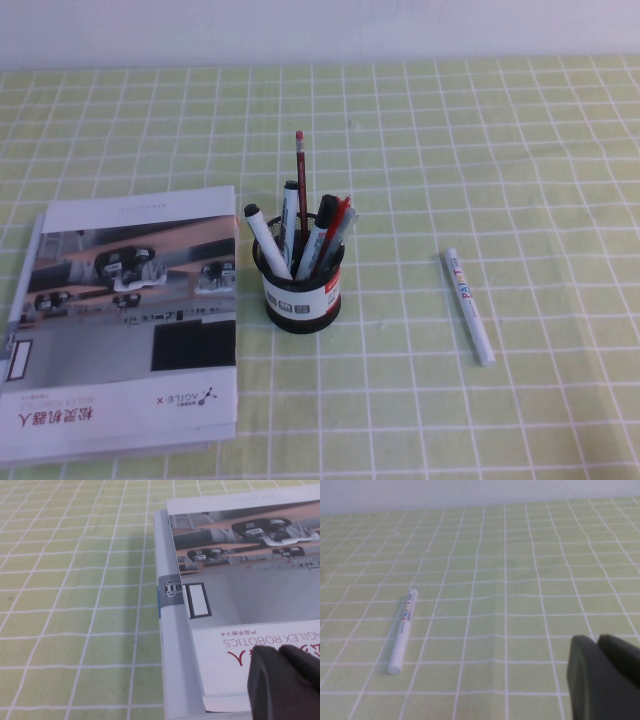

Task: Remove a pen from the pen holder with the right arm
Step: 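Take a marker out of the pen holder and lay it on the table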

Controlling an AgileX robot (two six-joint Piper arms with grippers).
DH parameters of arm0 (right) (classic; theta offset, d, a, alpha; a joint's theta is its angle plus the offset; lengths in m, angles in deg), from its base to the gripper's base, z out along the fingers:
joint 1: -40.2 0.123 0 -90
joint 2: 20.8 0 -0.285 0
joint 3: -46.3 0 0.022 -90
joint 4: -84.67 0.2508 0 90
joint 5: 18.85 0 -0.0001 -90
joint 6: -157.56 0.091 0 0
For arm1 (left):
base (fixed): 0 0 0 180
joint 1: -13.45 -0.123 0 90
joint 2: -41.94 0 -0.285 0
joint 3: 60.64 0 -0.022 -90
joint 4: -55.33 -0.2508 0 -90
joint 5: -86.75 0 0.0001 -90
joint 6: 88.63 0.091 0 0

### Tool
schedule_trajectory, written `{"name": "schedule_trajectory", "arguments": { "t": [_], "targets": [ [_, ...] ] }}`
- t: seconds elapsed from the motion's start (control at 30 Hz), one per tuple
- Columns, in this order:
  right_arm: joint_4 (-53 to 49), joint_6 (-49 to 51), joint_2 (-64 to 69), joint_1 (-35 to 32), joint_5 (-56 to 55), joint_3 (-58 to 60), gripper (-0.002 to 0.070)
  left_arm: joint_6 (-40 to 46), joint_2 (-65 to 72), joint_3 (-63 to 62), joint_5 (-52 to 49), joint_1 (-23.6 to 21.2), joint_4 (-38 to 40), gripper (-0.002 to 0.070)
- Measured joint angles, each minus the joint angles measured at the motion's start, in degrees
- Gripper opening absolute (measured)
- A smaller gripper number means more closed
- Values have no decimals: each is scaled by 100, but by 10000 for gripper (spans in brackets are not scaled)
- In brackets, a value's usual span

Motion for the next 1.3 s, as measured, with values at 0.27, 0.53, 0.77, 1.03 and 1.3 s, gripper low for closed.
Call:
{"name": "schedule_trajectory", "arguments": {
  "t": [0.27,0.53,0.77,1.03,1.3],
  "targets": [
    [-138,0,0,-3,756,0,-13,0,0,0,0,0,0,-5],
    [-127,0,0,-3,843,0,-13,0,0,0,0,0,0,-5],
    [-127,0,0,-3,843,0,-13,0,0,0,0,0,0,-5],
    [-127,0,0,-3,843,0,-12,0,0,0,0,0,0,-5],
    [-127,0,0,-3,843,0,-13,0,0,0,0,0,0,-5]
  ]
}}
